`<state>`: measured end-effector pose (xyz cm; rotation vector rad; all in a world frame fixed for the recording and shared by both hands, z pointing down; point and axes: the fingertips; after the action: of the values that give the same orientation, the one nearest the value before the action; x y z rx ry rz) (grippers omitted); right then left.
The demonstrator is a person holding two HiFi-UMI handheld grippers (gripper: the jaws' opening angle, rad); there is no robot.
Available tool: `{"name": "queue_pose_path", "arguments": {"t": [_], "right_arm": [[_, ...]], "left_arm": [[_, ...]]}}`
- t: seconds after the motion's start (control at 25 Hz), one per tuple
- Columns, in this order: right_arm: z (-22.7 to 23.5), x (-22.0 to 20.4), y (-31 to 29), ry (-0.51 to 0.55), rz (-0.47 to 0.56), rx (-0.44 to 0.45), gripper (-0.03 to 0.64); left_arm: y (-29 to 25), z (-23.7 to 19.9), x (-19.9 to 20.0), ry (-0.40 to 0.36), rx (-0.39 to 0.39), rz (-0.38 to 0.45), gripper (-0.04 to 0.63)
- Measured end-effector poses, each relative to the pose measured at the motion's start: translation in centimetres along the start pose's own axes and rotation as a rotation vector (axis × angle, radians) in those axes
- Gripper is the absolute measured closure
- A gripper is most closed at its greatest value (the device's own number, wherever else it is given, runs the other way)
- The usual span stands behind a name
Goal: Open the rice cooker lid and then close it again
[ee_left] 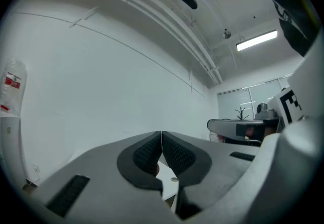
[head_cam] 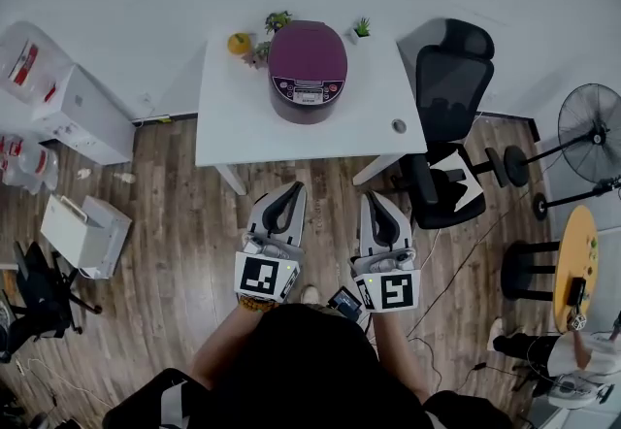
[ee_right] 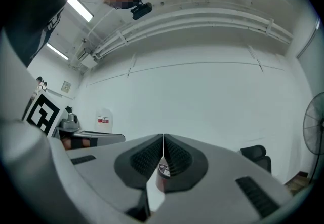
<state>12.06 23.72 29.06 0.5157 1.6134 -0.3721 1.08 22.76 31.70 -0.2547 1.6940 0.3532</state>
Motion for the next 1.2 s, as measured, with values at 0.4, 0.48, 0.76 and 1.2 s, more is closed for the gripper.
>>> {"name": "queue_pose_path", "arguments": {"t": [0.4,0.48,0.76,1.2], "right_arm": [[0.6,1.6,-1.8,0.089,0.062,-0.099,0.588],[0.5,1.6,-1.9,0.111,0.075,-0.082,0.588],[3.4,0.2,-5.2,0.093,0.078,-0.098,0.588],[9.0,-1.4,-12.3,0.048,0.074,-0.07,0.588]], "left_arm": [[-2.0,-3.4,0.3,0.008,-0.071,-0.01,0.572],[-2.1,-3.8,0.1,0.007,-0.07,-0.018,0.572],[-4.1,-6.7,-0.3,-0.043,-0.03,-0.046,0.572],[-10.2,-10.7,0.2,-0.08,0.055,-0.048,0.572]]}}
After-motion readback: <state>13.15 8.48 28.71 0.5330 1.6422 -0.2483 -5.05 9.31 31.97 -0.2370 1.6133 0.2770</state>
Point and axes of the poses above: the fingertips, and each gripper's own axes: y backward along the fingers, z to its right, x out of its top, and after that the axes turned 3 degrees about x, right-handed
